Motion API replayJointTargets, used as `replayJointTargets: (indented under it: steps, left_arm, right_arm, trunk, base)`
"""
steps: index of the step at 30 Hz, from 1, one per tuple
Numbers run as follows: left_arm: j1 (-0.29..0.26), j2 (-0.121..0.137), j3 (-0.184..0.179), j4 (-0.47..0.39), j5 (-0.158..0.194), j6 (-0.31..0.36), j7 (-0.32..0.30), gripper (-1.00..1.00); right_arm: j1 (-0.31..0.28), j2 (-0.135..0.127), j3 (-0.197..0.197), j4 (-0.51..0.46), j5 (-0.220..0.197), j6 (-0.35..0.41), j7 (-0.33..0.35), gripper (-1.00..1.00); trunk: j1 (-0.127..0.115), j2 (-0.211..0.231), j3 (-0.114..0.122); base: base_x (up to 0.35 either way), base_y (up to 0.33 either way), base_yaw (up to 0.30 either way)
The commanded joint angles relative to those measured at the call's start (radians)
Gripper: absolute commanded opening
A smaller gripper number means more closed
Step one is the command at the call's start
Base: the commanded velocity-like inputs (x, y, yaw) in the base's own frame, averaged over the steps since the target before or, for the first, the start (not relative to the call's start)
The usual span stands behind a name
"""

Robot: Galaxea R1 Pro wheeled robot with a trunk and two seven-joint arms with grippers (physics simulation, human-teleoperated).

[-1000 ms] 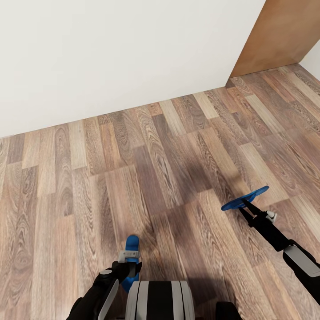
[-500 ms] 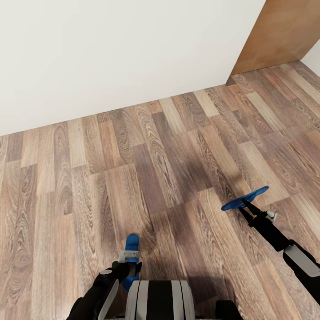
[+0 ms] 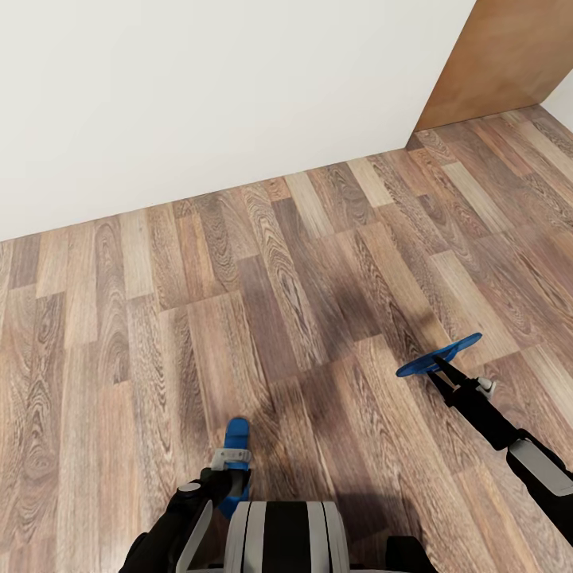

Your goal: In the bedroom, move the book from the bed onto either nightstand, and place the two sandals side by side next to the bed.

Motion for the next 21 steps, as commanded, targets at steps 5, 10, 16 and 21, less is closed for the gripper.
replayJointTargets:
  steps: [5,10,16,21]
  left_arm:
    - [0.0,0.0,0.0,-0.002,0.004,0.006,-0.002,-1.0]
    - [0.0,0.0,0.0,-0.002,0.004,0.006,-0.002,-1.0]
    - [0.0,0.0,0.0,-0.002,0.005,0.007,-0.002,-1.0]
    - [0.0,0.0,0.0,-0.002,0.004,0.007,-0.002,-1.0]
  right_arm:
    - [-0.001,-0.001,0.005,0.0,-0.011,0.008,0.003,-1.0]
    - [-0.001,-0.001,0.004,0.0,-0.011,0.008,0.003,-1.0]
    - [-0.001,-0.001,0.005,-0.001,-0.011,0.009,0.003,-1.0]
    - [-0.001,-0.001,0.005,0.0,-0.011,0.008,0.003,-1.0]
  trunk:
    - [0.0,0.0,-0.001]
    - [0.0,0.0,-0.001]
    - [0.0,0.0,-0.001]
    - [-0.001,0.0,0.007]
  base:
    - [0.0,0.0,0.0]
    - [0.0,0.0,0.0]
    - [0.0,0.0,0.0]
    - [0.0,0.0,0.0]
